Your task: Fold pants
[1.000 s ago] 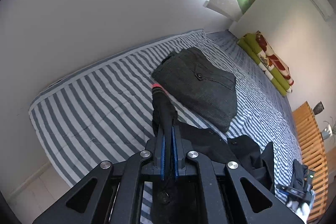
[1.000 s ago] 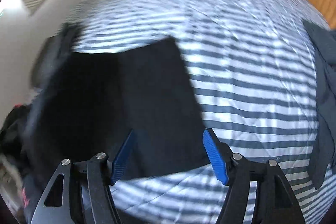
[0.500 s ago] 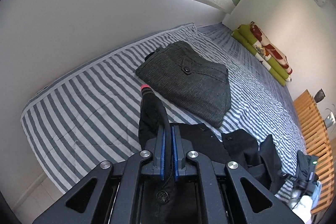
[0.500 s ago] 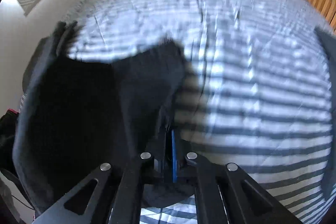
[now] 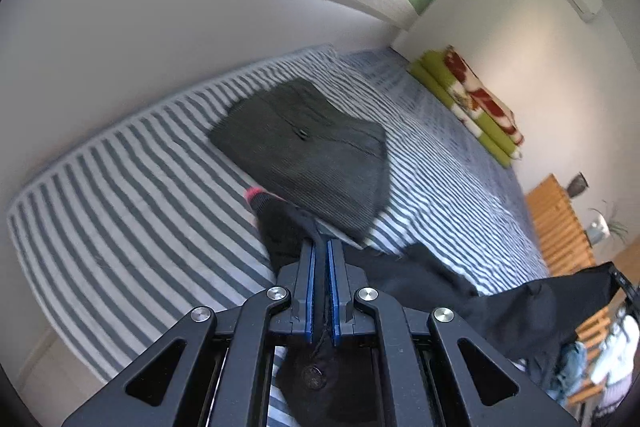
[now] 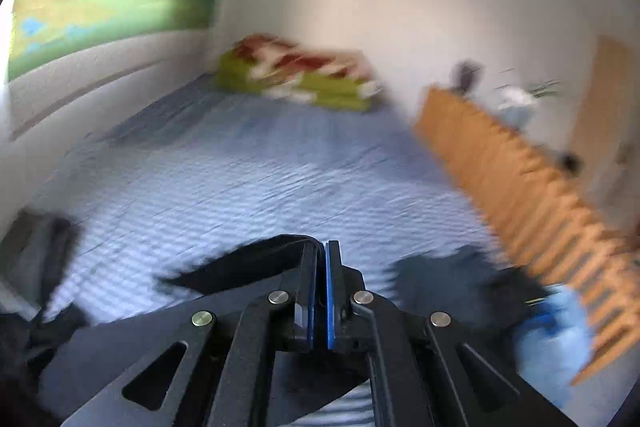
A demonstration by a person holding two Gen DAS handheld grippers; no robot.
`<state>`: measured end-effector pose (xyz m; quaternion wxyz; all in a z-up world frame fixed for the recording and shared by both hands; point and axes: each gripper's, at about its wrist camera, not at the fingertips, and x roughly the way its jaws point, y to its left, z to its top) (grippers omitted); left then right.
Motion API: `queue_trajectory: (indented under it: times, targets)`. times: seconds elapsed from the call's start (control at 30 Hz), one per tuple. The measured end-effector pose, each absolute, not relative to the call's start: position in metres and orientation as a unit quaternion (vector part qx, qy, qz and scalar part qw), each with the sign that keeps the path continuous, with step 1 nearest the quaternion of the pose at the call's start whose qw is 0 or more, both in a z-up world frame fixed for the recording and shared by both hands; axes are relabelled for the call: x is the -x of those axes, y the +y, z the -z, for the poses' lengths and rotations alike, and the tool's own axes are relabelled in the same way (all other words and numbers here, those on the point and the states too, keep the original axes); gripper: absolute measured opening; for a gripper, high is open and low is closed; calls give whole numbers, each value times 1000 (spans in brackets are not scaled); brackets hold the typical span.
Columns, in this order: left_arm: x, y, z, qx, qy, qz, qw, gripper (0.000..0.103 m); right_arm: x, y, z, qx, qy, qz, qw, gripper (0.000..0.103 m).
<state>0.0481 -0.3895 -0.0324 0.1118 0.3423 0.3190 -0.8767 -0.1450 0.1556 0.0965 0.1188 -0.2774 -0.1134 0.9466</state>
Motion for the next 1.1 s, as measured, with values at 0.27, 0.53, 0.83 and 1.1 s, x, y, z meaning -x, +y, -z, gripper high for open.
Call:
queue_trajectory:
  times: [0.27,0.53,0.83,1.1]
  targets:
    - [-24,-344,39,-375,275,881,89,6,148,240,-1,466,-43,-876,118,15]
    - [-22,-352,40,-374,296,874,92,6,15,173,91,568,25,-816,-107,44]
    - [-19,-351,39,-373,301,873,93,6,-31,81,159,653,78,-722,-215,48]
    - [-20,-356,39,-375,298,872,100,6,-38,56,158,638,90,-730,-225,1]
